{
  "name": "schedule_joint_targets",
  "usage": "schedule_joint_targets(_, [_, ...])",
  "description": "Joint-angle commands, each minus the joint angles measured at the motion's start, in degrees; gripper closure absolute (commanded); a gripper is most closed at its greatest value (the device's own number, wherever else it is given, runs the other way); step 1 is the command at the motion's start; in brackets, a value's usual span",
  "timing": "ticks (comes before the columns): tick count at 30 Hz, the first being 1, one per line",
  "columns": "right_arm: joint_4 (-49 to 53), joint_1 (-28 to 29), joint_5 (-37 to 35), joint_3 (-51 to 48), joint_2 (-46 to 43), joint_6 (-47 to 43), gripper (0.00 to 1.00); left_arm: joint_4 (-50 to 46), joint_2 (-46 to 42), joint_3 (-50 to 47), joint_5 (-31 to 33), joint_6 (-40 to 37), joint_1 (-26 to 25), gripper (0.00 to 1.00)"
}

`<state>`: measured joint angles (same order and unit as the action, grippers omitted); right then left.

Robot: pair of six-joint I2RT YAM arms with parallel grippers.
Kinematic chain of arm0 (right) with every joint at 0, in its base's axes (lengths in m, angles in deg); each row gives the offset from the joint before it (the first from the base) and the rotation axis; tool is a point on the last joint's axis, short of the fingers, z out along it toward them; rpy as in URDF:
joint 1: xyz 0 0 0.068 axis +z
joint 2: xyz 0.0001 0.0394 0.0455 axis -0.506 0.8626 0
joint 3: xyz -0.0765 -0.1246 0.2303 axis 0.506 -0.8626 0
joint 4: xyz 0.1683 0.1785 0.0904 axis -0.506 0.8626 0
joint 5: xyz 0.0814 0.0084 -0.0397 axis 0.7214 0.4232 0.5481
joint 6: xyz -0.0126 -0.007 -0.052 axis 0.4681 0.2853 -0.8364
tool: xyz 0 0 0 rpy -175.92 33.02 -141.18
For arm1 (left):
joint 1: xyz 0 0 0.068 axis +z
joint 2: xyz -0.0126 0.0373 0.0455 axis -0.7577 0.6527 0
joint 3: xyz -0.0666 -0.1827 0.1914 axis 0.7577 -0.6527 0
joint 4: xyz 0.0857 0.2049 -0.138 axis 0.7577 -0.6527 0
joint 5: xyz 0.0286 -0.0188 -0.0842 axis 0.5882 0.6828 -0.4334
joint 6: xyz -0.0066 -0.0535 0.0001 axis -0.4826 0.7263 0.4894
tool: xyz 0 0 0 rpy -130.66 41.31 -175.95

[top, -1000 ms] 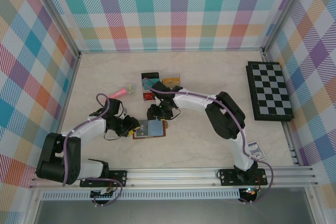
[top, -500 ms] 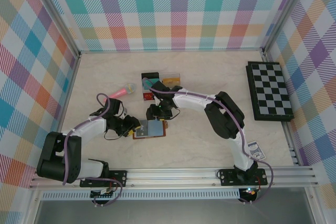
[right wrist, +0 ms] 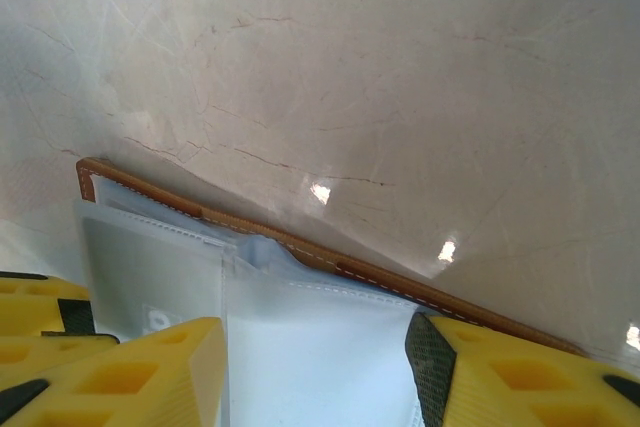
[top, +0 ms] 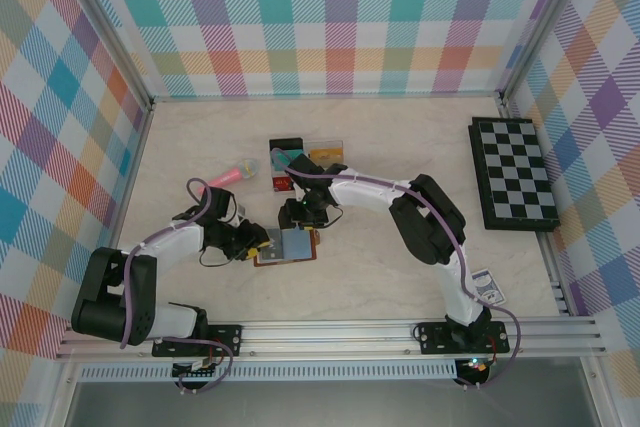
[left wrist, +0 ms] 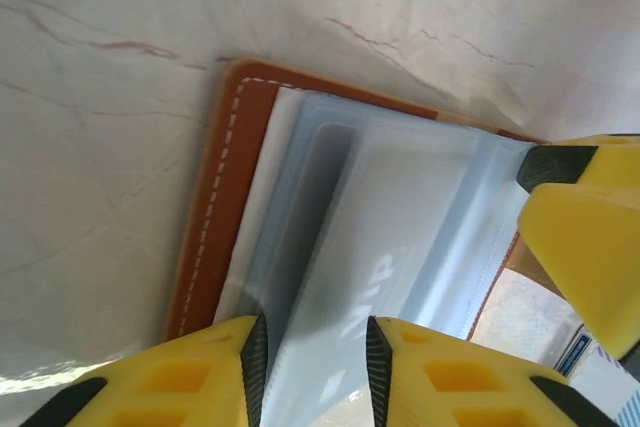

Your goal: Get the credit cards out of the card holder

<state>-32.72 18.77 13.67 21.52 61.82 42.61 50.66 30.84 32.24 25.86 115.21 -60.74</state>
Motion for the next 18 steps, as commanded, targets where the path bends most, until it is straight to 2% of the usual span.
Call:
schedule_joint_targets(1, [1.7,0.4,0.4,0.2,2.9,-0.5,0.46,0.6,-0.5,1.7,-1.8,-0.6,-0.6,0.67])
schedule_joint_targets(10, [1.8,0.3,0.3,0.1,2.8,-0.7,0.46,-0.7,-1.3,2.0,-0.7,-1.2,-0.6,0.7])
schedule_joint_targets(13, [1.7,0.3,0.3,0.0,2.7,-0.5,0.46,-0.3,-1.4,2.0,-1.9,-1.1,-0.6,0.73])
schedule_joint_targets(18, [-2.0,0.3,3.7,-1.3,0.9,0.9,0.46,4.5,-2.2,0.9,-6.1,0.5,-0.6,0.73])
